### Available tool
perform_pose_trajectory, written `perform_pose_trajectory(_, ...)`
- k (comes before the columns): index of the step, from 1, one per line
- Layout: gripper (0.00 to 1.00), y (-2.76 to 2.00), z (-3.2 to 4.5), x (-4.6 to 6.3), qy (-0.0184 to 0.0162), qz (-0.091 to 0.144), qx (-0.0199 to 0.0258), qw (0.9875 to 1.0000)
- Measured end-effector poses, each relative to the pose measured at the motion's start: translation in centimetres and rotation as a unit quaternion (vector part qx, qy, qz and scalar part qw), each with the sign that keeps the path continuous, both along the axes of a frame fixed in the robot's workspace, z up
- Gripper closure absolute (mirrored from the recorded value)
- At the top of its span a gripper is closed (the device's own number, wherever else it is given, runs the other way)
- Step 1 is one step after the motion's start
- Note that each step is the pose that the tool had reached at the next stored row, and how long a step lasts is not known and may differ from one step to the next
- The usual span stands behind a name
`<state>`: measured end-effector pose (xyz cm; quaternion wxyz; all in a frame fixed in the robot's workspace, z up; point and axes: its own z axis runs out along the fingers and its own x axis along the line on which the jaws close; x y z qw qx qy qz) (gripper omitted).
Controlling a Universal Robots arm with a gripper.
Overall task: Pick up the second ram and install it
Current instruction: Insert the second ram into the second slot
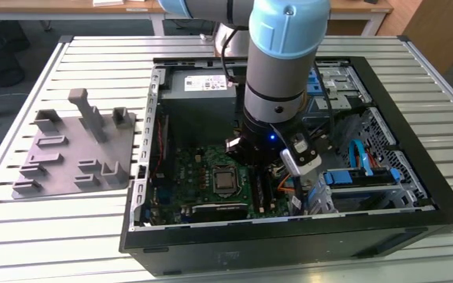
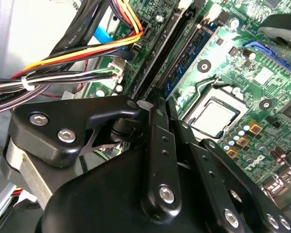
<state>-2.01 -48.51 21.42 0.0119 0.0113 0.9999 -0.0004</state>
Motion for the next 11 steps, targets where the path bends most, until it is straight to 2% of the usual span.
perform_pose_trajectory(11, 0.86, 0.09, 0.00, -0.15, 0.0000, 0.000, 0.0003, 1.0000)
